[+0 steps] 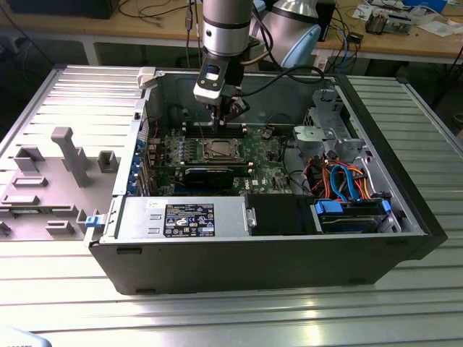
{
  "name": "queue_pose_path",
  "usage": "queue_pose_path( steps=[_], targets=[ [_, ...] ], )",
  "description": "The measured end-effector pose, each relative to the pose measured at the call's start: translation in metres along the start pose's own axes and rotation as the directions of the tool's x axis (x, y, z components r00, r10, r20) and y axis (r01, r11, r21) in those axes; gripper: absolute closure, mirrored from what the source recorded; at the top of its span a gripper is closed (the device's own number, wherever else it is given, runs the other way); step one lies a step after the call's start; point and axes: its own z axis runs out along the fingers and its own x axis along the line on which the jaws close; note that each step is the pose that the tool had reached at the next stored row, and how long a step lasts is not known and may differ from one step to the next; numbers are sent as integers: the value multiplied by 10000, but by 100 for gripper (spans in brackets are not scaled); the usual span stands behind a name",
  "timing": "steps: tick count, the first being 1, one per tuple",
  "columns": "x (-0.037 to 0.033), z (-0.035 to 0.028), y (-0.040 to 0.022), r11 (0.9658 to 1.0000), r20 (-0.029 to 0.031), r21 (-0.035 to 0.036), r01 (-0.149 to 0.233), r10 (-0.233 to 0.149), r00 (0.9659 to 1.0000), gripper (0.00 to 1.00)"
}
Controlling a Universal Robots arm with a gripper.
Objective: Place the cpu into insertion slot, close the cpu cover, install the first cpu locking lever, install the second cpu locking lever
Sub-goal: 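Install the first cpu locking lever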
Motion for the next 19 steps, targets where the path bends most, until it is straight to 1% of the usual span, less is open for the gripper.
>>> queue_pose_path(
  steps=[19],
  targets=[
    [0, -8, 0, 9993, 15, 6, 379, -379, 9993, 89]
  ],
)
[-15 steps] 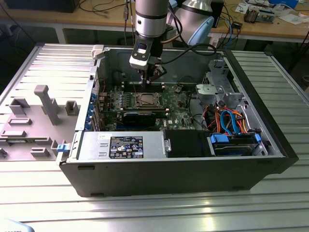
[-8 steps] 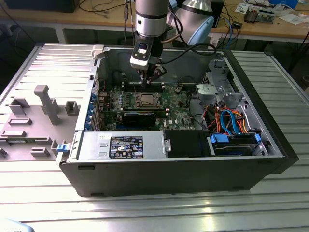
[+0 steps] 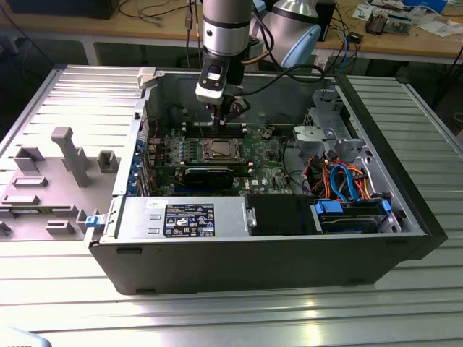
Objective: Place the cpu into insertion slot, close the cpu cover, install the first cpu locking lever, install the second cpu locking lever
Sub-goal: 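Install the first cpu locking lever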
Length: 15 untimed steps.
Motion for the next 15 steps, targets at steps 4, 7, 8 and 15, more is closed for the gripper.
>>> queue_pose_path(
  steps=[4, 7, 8, 15],
  targets=[
    [0, 0, 0, 10000, 2, 0, 56, -56, 10000, 89],
    [0, 0, 0, 9999, 5, 1, 118, -118, 9999, 89],
    [0, 0, 0, 9999, 5, 2, 131, -131, 9999, 89],
    [0, 0, 0, 9997, 11, 4, 237, -237, 9997, 89]
  ],
)
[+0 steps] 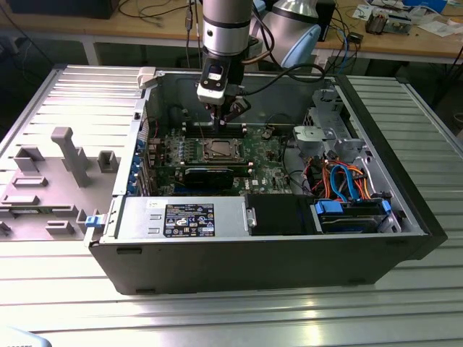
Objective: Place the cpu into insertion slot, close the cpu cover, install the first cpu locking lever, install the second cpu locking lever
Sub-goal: 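Install the first cpu locking lever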
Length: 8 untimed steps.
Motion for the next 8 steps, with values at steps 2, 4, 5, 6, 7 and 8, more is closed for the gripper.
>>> queue_pose_path(
  steps=[2, 4, 5, 6, 7, 8],
  targets=[
    [0, 0, 0, 10000, 2, 1, 42, -42, 10000, 89],
    [0, 0, 0, 10000, 2, 1, 55, -55, 10000, 89],
    [0, 0, 0, 10000, 2, 1, 64, -64, 10000, 89],
    [0, 0, 0, 10000, 3, 1, 70, -70, 10000, 89],
    [0, 0, 0, 10000, 3, 1, 74, -74, 10000, 89],
    [0, 0, 0, 10000, 3, 0, 83, -83, 10000, 89]
  ],
)
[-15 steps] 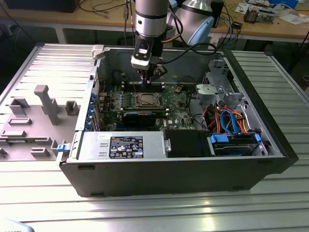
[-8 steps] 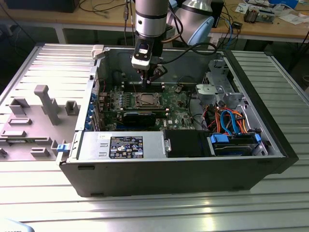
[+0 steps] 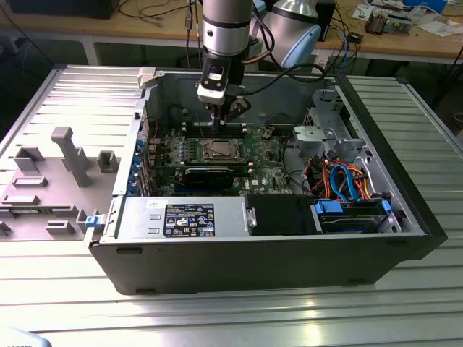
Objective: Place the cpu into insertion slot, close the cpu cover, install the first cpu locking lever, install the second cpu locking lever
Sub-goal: 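Install the first cpu locking lever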
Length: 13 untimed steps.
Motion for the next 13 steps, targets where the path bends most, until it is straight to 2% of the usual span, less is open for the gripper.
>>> queue_pose_path(
  steps=[13],
  targets=[
    [-1, 0, -1, 9999, 2, 0, 101, -101, 9999, 89]
  ],
)
